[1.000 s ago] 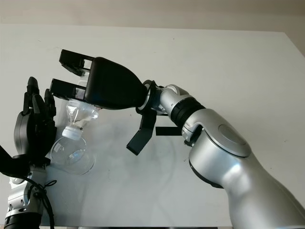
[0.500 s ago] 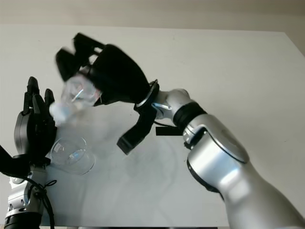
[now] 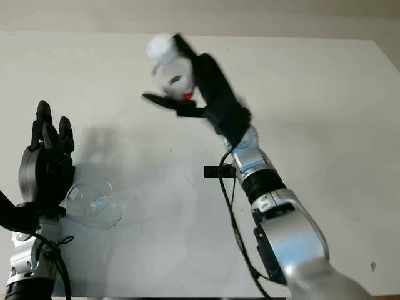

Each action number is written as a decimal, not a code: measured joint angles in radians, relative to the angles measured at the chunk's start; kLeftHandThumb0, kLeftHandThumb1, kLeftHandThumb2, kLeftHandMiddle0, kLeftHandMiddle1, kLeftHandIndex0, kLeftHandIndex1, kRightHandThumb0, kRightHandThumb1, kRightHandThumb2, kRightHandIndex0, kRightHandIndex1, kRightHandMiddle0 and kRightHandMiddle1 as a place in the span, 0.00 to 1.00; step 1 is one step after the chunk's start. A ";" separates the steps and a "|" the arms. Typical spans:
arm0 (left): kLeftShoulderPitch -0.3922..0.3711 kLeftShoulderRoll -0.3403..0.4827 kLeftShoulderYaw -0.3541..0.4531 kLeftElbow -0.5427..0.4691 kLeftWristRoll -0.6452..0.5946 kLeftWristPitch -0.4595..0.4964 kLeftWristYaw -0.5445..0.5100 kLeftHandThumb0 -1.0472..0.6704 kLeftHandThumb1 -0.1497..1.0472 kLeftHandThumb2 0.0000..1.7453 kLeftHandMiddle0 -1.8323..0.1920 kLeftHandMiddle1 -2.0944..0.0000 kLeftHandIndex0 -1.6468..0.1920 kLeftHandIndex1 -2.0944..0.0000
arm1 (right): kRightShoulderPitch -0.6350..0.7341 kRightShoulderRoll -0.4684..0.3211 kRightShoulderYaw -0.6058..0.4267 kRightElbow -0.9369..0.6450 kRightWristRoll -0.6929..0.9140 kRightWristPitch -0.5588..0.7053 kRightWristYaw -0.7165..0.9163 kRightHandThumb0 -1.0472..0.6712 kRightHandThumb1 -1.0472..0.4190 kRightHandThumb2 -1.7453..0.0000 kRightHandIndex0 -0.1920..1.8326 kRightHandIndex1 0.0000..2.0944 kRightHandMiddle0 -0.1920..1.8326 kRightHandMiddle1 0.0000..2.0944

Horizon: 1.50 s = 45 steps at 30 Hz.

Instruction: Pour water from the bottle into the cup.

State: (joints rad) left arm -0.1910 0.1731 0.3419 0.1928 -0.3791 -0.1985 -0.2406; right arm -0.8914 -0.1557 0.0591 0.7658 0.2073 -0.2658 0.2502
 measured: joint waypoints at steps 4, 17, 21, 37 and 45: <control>0.000 0.000 -0.001 0.001 0.001 0.000 0.000 0.16 1.00 0.33 1.00 0.98 1.00 1.00 | 0.079 -0.021 -0.073 -0.179 0.061 0.276 0.010 0.40 0.00 0.71 0.70 1.00 0.56 1.00; -0.008 0.002 0.002 0.025 -0.005 -0.006 -0.029 0.17 1.00 0.34 1.00 1.00 1.00 1.00 | 0.279 -0.099 -0.143 -0.562 0.041 0.592 0.005 0.38 0.00 0.75 0.65 1.00 0.53 1.00; -0.009 0.002 0.002 0.025 -0.005 -0.004 -0.026 0.16 1.00 0.34 1.00 0.99 1.00 1.00 | 0.349 -0.107 -0.129 -0.620 0.016 0.593 0.038 0.37 0.00 0.75 0.63 1.00 0.50 1.00; -0.006 0.002 0.007 0.021 -0.005 0.001 -0.022 0.16 1.00 0.34 1.00 0.99 1.00 1.00 | 0.550 -0.110 -0.079 -0.813 -0.060 0.600 0.056 0.35 0.00 0.74 0.61 1.00 0.42 1.00; -0.004 0.004 0.007 0.018 -0.005 0.005 -0.027 0.16 1.00 0.34 1.00 0.99 1.00 1.00 | 0.573 -0.096 -0.071 -0.797 -0.069 0.584 0.054 0.34 0.00 0.75 0.60 1.00 0.41 1.00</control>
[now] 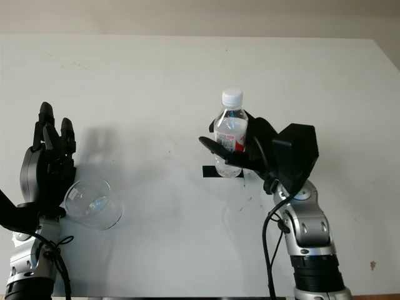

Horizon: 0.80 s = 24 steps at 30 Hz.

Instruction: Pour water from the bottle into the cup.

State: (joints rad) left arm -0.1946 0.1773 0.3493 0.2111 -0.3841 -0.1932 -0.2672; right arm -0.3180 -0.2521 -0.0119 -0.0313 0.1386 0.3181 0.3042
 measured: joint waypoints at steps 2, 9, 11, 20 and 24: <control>0.001 0.001 0.001 0.000 0.000 0.000 -0.003 0.16 1.00 0.34 1.00 1.00 1.00 1.00 | 0.000 0.001 0.000 0.018 -0.007 -0.023 0.000 0.34 0.00 0.74 0.60 1.00 0.41 1.00; 0.001 0.003 0.005 0.006 -0.002 0.000 -0.014 0.16 1.00 0.34 1.00 1.00 1.00 1.00 | -0.010 0.018 0.006 0.128 -0.048 -0.185 -0.009 0.33 0.00 0.75 0.59 1.00 0.41 1.00; 0.001 0.003 0.005 0.007 -0.002 0.000 -0.014 0.16 1.00 0.34 1.00 0.99 1.00 1.00 | -0.025 0.022 0.004 0.183 -0.051 -0.244 -0.009 0.33 0.00 0.75 0.59 1.00 0.41 1.00; 0.002 0.003 0.006 0.007 -0.002 0.002 -0.006 0.16 1.00 0.34 1.00 0.99 1.00 1.00 | -0.069 0.038 -0.013 0.330 -0.046 -0.381 -0.001 0.31 0.00 0.79 0.57 1.00 0.41 1.00; 0.002 0.003 0.006 0.008 -0.002 0.004 -0.006 0.16 1.00 0.34 1.00 0.99 1.00 1.00 | -0.073 0.041 -0.020 0.347 -0.041 -0.394 0.006 0.31 0.00 0.80 0.55 1.00 0.40 1.00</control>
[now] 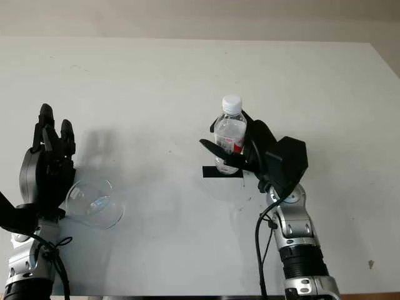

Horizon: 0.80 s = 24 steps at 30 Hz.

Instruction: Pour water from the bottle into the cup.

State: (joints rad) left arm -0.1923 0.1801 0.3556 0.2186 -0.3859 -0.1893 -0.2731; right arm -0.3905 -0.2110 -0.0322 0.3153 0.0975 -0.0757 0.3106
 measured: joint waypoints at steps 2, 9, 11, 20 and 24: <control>0.000 0.000 0.000 0.000 0.000 0.002 0.000 0.17 1.00 0.34 1.00 0.99 1.00 1.00 | 0.000 0.002 -0.003 0.001 0.006 0.007 0.003 0.31 0.00 0.80 0.55 1.00 0.39 1.00; -0.001 0.006 0.000 0.006 0.002 0.002 0.000 0.16 1.00 0.33 1.00 0.99 1.00 1.00 | 0.003 0.006 -0.013 -0.025 0.037 0.069 0.015 0.31 0.00 0.79 0.54 1.00 0.40 1.00; -0.001 0.008 0.000 0.009 0.001 0.001 -0.001 0.16 1.00 0.33 1.00 0.99 1.00 1.00 | 0.005 0.006 -0.013 -0.045 0.043 0.103 0.022 0.29 0.00 0.80 0.54 1.00 0.40 1.00; -0.002 0.011 0.000 0.012 0.001 0.000 -0.004 0.16 1.00 0.34 1.00 0.99 1.00 1.00 | 0.023 -0.006 -0.014 -0.096 0.078 0.178 0.092 0.25 0.01 0.95 0.20 0.98 0.13 0.92; -0.003 0.011 0.000 0.012 0.002 0.000 -0.003 0.16 1.00 0.34 1.00 0.99 1.00 1.00 | 0.041 -0.005 -0.018 -0.088 0.084 0.177 0.104 0.22 0.03 0.97 0.12 0.73 0.11 0.66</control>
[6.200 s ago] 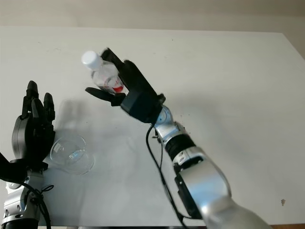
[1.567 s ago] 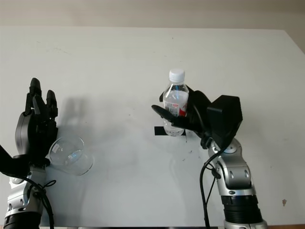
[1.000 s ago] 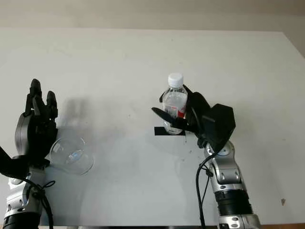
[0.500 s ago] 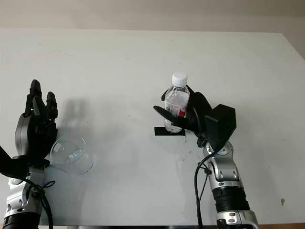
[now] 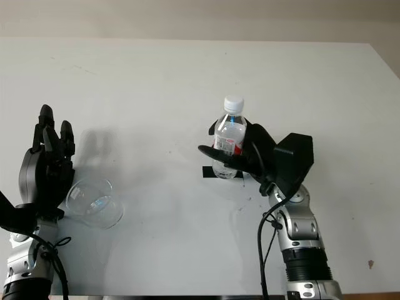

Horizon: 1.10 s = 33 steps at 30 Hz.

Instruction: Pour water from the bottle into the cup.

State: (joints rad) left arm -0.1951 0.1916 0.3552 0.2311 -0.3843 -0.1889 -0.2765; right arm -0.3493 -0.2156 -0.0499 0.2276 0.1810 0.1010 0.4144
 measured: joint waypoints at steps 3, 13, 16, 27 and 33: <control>0.000 0.000 0.000 0.000 0.000 0.000 0.002 0.16 1.00 0.34 1.00 1.00 1.00 1.00 | 0.012 -0.005 0.004 0.013 -0.014 -0.010 0.008 0.21 0.04 0.97 0.13 0.41 0.14 0.41; 0.000 0.000 0.001 0.003 0.000 -0.001 0.000 0.16 1.00 0.34 1.00 0.99 1.00 1.00 | 0.006 -0.036 0.020 0.122 -0.094 -0.207 0.034 0.12 0.09 0.97 0.02 0.00 0.03 0.01; -0.001 0.000 0.001 0.006 0.000 -0.001 -0.001 0.16 1.00 0.34 1.00 0.99 1.00 1.00 | -0.010 -0.051 0.023 0.176 -0.128 -0.269 0.025 0.10 0.09 0.97 0.00 0.00 0.00 0.00; -0.006 -0.001 0.001 0.019 -0.001 -0.013 -0.002 0.16 1.00 0.34 1.00 0.99 1.00 1.00 | -0.021 -0.088 0.007 0.303 -0.163 -0.449 -0.027 0.07 0.09 0.97 0.00 0.00 0.00 0.00; -0.007 -0.002 0.001 0.019 -0.001 -0.016 0.000 0.16 1.00 0.35 1.00 0.99 1.00 1.00 | -0.008 -0.080 -0.027 0.325 -0.141 -0.486 -0.085 0.05 0.08 0.97 0.00 0.00 0.00 0.00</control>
State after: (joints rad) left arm -0.2018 0.1899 0.3558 0.2505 -0.3852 -0.2048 -0.2766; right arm -0.3570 -0.2955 -0.0765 0.5522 0.0396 -0.3847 0.3290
